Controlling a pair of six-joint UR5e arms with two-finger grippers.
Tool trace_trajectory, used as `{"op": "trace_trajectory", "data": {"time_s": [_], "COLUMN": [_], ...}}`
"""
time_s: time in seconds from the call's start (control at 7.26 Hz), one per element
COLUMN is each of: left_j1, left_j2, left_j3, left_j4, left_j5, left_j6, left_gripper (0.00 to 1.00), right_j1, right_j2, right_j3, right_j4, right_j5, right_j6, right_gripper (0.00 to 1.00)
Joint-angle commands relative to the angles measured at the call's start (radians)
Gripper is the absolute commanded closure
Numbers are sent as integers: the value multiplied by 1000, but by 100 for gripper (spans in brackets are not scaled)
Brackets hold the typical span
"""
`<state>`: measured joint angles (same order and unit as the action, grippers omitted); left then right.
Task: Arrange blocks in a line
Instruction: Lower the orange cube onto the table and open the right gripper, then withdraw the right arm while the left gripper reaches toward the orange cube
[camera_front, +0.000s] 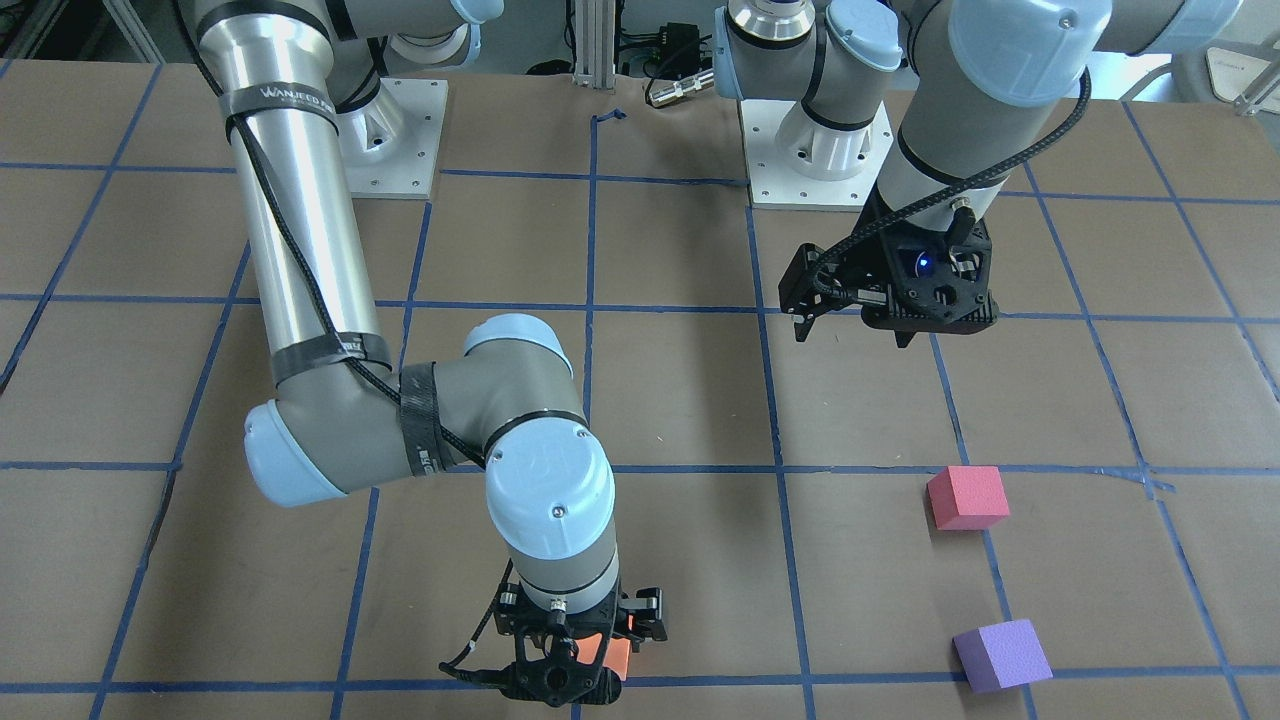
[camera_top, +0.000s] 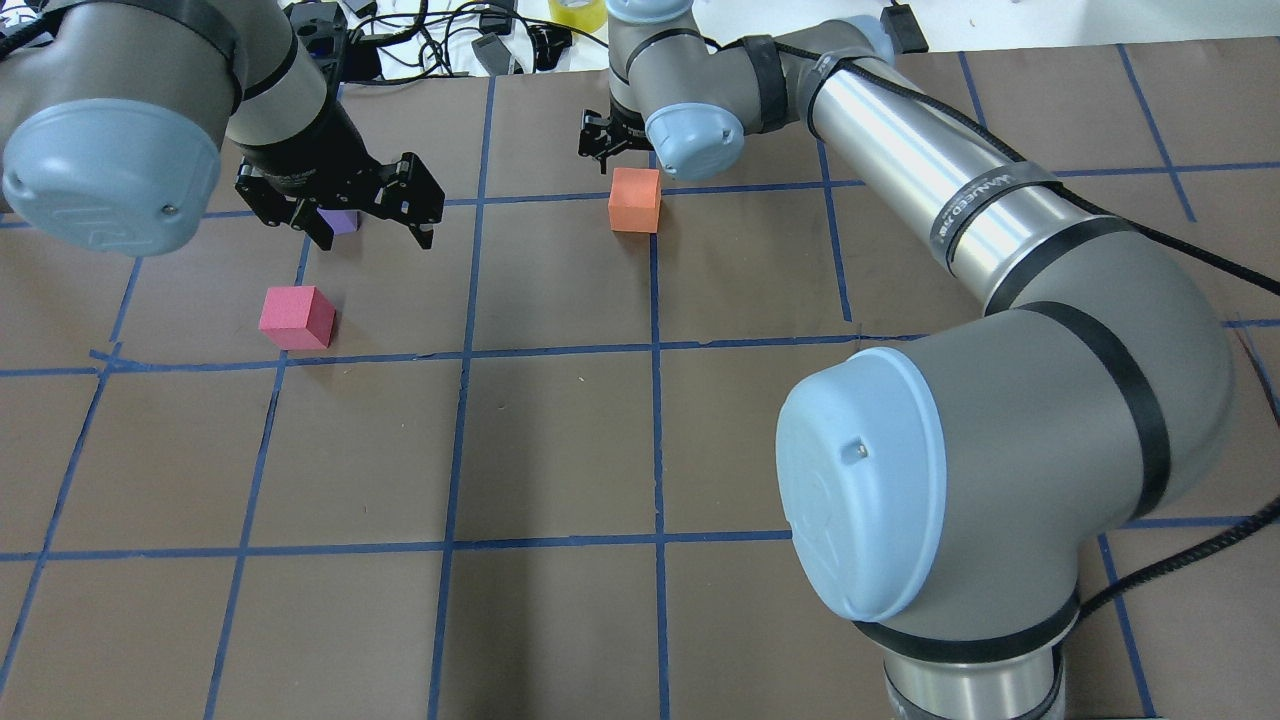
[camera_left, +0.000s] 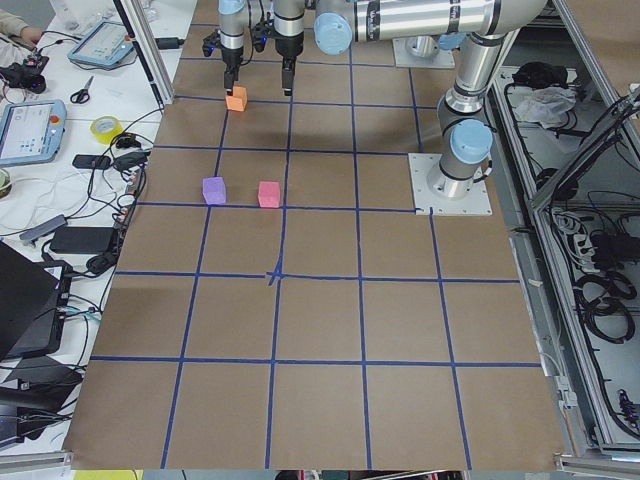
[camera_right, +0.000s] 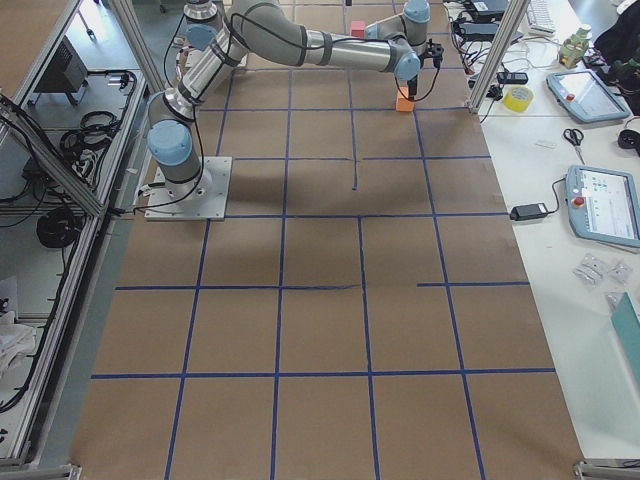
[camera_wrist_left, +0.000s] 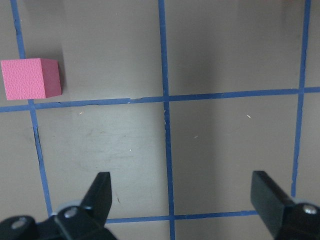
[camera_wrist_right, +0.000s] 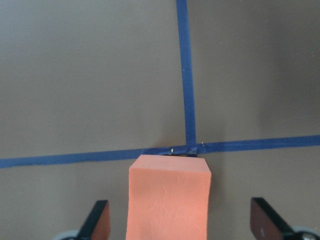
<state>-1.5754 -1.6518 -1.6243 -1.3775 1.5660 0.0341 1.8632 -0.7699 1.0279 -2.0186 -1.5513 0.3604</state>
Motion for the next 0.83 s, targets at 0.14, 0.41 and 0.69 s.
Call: {"op": "trace_trajectory", "data": {"time_s": [0.14,0.41,0.69], "left_j1": [-12,-58,-96], "left_j2": [-46,-115,-210], "left_j3": [23,87,132], "left_j4": [49,127,214], "left_j5": [60,-10,-12], "left_j6": [-77,-126,-161], "left_gripper": [3,1,0], "right_j1": [-35,-102,-113], "right_j2": [-338,-606,-826], "right_j3": [125,441,729], "right_j4": [304,324,150], "right_j5": [-87,-81,-81], "right_j6": [-66,-89,-106], "right_gripper": [0,0,0]}}
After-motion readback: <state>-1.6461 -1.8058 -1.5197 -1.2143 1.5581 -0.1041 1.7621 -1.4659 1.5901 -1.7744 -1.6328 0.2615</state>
